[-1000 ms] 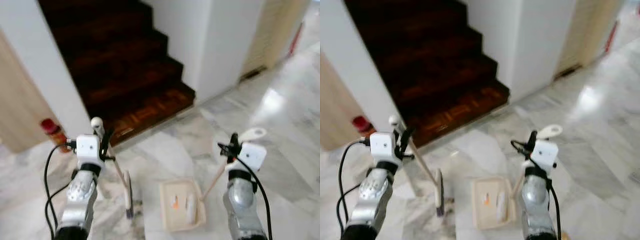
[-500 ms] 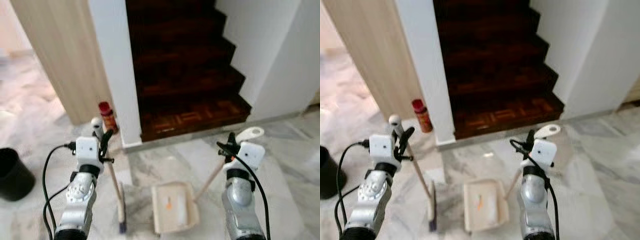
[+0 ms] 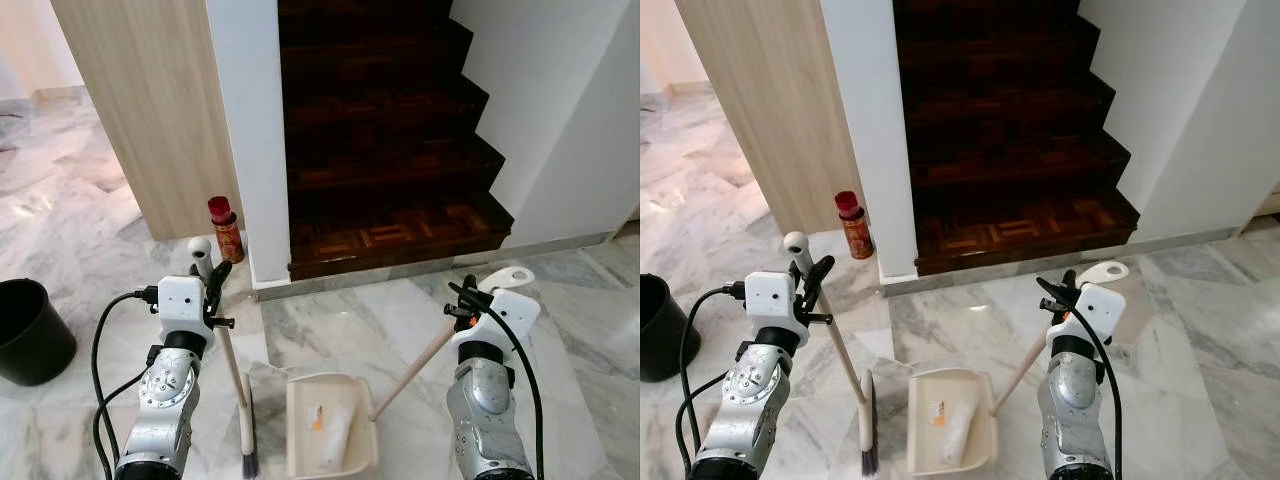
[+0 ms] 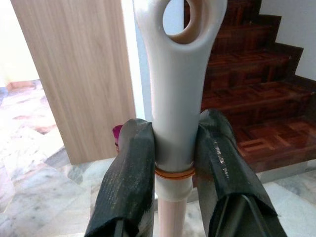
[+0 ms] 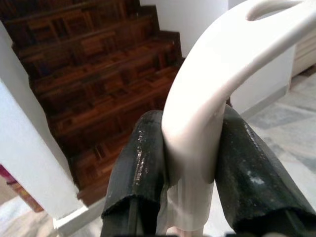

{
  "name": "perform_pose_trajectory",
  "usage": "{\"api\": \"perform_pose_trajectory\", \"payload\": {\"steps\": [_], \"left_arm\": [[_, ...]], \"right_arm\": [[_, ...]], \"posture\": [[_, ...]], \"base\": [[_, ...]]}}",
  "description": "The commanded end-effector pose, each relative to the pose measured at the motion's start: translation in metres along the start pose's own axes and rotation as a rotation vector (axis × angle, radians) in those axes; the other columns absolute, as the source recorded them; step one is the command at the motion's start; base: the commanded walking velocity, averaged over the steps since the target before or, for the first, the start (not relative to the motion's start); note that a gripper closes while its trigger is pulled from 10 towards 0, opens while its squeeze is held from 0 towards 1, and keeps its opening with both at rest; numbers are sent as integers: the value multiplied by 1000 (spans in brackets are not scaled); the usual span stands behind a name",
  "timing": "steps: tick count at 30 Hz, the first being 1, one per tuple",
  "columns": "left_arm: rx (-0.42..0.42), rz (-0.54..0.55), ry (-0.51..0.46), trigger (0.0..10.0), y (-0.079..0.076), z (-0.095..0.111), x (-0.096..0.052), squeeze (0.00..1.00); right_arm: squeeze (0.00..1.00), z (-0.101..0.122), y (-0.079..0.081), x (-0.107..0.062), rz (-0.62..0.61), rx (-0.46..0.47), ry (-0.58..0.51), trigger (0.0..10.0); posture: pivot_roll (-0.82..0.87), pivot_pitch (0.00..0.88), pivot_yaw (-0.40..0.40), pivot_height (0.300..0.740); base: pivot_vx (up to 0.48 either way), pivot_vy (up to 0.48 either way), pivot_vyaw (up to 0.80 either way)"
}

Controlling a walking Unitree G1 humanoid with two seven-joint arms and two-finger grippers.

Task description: Sweep floor

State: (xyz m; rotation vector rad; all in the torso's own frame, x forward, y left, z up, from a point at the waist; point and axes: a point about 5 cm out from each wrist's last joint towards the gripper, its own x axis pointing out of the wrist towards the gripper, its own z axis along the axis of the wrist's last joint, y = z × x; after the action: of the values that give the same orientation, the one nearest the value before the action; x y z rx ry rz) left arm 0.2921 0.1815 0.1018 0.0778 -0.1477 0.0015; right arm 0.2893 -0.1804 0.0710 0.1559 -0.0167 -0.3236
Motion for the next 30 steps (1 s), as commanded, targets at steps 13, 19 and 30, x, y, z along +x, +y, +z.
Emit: {"api": "perform_pose_trajectory", "payload": {"steps": [13, 19, 30], "left_arm": [[11, 16, -26, 10000, 3, 9, -2, 0], [9, 14, -25, 10000, 4, 11, -3, 0], [9, 19, -18, 10000, 6, 11, -3, 0]], "right_arm": [[0, 2, 5, 7, -15, 169, 77, 10000], [0, 0, 4, 7, -15, 178, 89, 10000], [0, 0, 6, 6, 1, 173, 94, 10000]], "posture": [[79, 51, -16, 740], [83, 64, -14, 740], [86, 75, -14, 740]], "base": [[0, 263, 0], [0, 294, 0], [0, 312, 0]]}}
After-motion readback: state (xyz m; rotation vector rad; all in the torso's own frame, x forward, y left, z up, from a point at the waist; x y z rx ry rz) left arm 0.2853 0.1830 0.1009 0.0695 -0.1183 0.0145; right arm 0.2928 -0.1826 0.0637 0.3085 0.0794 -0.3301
